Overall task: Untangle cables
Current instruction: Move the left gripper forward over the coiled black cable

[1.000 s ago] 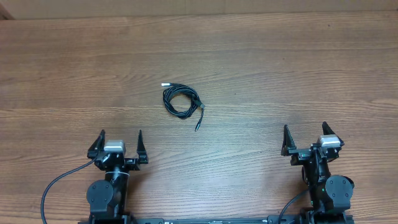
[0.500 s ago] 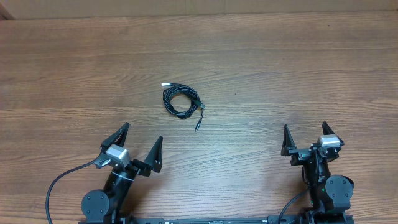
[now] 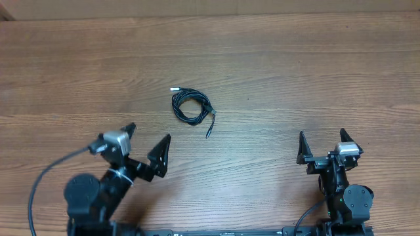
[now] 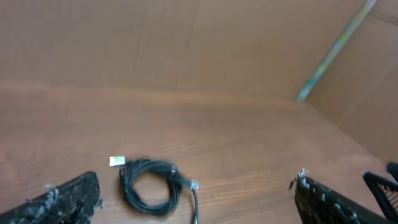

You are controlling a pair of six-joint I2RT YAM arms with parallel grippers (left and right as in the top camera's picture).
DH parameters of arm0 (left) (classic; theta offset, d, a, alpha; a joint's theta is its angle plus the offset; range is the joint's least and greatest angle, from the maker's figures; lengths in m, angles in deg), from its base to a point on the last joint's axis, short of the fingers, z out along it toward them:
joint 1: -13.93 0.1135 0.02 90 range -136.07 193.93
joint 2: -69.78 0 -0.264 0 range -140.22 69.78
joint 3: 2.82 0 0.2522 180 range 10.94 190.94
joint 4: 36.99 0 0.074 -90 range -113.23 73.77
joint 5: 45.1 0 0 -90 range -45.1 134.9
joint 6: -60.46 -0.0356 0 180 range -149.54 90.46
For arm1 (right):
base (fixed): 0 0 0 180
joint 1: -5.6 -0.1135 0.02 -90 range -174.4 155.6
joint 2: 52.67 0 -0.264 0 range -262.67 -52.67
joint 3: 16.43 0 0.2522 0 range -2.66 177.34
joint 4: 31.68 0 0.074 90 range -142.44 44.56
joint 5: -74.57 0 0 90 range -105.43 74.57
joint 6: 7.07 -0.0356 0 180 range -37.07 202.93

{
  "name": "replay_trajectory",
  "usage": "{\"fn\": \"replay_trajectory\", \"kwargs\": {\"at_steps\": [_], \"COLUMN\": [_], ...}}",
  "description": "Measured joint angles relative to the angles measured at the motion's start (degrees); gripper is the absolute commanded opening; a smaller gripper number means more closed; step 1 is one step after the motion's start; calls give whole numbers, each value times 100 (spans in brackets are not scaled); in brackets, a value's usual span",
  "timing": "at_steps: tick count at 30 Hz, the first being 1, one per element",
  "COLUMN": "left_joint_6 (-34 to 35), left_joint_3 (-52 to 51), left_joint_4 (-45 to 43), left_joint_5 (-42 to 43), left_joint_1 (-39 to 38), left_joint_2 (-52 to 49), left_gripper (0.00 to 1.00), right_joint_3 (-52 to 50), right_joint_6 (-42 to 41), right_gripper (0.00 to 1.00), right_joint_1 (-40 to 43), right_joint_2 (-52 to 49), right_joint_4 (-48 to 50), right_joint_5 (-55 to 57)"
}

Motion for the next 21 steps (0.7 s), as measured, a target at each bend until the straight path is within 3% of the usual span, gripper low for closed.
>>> {"fn": "replay_trajectory", "kwargs": {"at_steps": [8, 14, 21], "left_joint_6": [-337, -442, -98], "left_joint_3": [2041, 2474, 2474], "left_joint_4": [2190, 3093, 3018], "left_joint_5": [-109, 402, 518], "left_joint_1": [0, 0, 0], "left_joint_2": [-1851, -2702, -3574], "left_gripper": [99, 100, 100], "right_joint_3": [0, 0, 0], "right_joint_6": [2, 2, 0], "right_gripper": [100, 100, 100], "right_joint_1": [0, 0, 0], "right_joint_2": [0, 0, 0], "right_joint_4": [0, 0, -2], "right_joint_5": [0, 0, 0]}}
